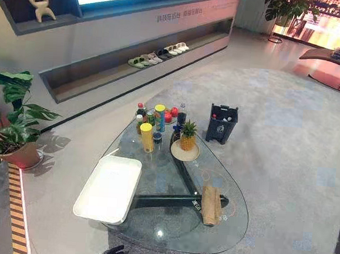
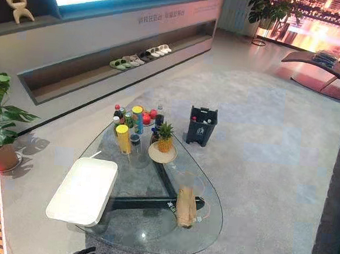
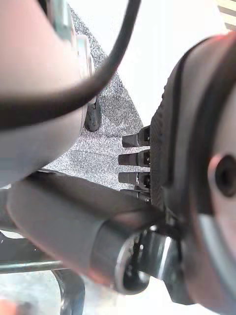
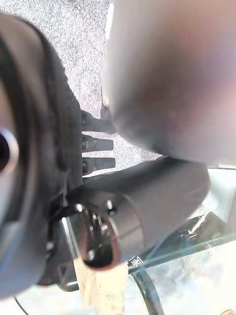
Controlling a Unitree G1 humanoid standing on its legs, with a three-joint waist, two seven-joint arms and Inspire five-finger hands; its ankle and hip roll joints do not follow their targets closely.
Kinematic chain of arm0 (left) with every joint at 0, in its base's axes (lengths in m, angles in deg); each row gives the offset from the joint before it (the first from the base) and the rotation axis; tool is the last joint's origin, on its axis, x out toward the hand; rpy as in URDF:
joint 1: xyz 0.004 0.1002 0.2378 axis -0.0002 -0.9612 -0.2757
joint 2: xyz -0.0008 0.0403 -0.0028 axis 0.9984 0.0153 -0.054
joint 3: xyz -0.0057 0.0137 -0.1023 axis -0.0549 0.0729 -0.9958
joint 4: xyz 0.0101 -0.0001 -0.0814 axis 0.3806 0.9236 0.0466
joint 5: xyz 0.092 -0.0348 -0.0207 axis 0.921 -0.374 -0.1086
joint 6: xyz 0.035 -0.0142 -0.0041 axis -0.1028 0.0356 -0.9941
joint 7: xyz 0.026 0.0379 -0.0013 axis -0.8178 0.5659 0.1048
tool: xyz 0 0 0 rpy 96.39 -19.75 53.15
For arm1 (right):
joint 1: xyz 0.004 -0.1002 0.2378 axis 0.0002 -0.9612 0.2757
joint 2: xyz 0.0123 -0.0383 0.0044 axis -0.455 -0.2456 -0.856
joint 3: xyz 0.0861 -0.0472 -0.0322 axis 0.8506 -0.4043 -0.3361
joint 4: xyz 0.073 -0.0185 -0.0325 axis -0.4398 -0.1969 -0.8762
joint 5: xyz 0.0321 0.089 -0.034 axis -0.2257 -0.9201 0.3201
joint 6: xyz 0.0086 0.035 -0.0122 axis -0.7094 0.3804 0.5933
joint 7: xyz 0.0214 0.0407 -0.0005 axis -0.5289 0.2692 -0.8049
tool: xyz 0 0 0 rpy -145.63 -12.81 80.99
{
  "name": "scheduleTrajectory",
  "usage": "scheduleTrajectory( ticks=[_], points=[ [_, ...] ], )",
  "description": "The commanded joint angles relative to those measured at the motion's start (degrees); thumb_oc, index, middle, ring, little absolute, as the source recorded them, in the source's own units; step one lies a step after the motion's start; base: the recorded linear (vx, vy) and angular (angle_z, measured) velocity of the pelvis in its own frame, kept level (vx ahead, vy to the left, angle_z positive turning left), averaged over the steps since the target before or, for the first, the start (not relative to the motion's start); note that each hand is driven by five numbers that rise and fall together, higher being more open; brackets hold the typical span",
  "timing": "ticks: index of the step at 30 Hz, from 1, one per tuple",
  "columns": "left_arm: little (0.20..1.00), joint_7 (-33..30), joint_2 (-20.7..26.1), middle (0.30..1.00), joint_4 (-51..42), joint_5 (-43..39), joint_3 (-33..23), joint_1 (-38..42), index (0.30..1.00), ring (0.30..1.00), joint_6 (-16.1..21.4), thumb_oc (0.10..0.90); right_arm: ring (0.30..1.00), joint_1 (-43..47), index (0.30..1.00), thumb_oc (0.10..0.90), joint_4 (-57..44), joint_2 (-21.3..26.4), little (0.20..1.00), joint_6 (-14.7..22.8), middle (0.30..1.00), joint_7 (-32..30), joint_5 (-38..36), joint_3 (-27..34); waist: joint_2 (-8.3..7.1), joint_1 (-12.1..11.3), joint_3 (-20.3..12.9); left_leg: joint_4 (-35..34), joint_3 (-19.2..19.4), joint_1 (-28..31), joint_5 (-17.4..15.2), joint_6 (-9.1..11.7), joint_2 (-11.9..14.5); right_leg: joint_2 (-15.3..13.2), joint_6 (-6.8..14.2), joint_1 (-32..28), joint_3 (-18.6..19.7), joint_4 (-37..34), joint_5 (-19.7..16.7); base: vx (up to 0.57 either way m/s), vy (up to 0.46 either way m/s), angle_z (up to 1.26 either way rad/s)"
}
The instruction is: Wipe the table with a cloth and put it in the basket.
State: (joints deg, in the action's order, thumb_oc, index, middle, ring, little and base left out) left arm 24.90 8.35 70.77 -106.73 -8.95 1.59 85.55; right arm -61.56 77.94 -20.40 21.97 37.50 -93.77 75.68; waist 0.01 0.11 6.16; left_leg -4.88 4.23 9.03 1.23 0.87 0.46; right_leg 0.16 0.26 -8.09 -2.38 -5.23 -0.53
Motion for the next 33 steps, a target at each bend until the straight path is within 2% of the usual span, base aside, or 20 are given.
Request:
scheduleTrajectory(
  ticks=[1, 24, 33],
  points=[
    [0.900, 0.0, -2.7, 0.900, 1.1, -0.8, -0.4, 4.2, 0.900, 0.900, 0.9, 0.800, 0.900, 1.2, 0.900, 0.800, 2.8, -0.3, 0.900, -0.5, 0.900, 1.7, 1.9, -2.0, -0.92, -0.1, 0.8, 1.8, -2.6, -0.4, -3.7, -0.7, -0.9, -2.5, 2.5, -0.1, -1.7, 2.1, 1.1, 0.08, 0.217, 0.01],
    [0.900, -1.5, -2.6, 0.900, 1.5, -0.3, -0.7, 4.5, 0.900, 0.900, 0.4, 0.800, 0.900, 1.4, 0.900, 0.800, 3.2, -0.5, 0.900, -0.1, 0.900, 1.3, 2.1, -2.5, -1.08, -0.2, 1.0, 1.3, -2.5, -0.2, -3.5, -0.8, -0.9, -2.3, 2.4, -0.3, -1.6, 1.8, 1.0, 0.00, 0.000, 0.00],
    [0.900, -2.5, -2.5, 0.900, 1.6, 0.8, -0.4, 4.6, 0.900, 0.900, 0.2, 0.800, 0.900, 2.0, 0.900, 0.800, 2.6, -0.1, 0.900, 4.4, 0.900, -2.4, 2.7, -2.9, -1.24, -0.3, 1.4, 1.4, -2.6, -0.6, -3.4, -0.7, -0.9, -2.3, 2.6, 0.1, -1.7, 1.9, 0.8, 0.00, -0.002, 0.00]
  ],
)
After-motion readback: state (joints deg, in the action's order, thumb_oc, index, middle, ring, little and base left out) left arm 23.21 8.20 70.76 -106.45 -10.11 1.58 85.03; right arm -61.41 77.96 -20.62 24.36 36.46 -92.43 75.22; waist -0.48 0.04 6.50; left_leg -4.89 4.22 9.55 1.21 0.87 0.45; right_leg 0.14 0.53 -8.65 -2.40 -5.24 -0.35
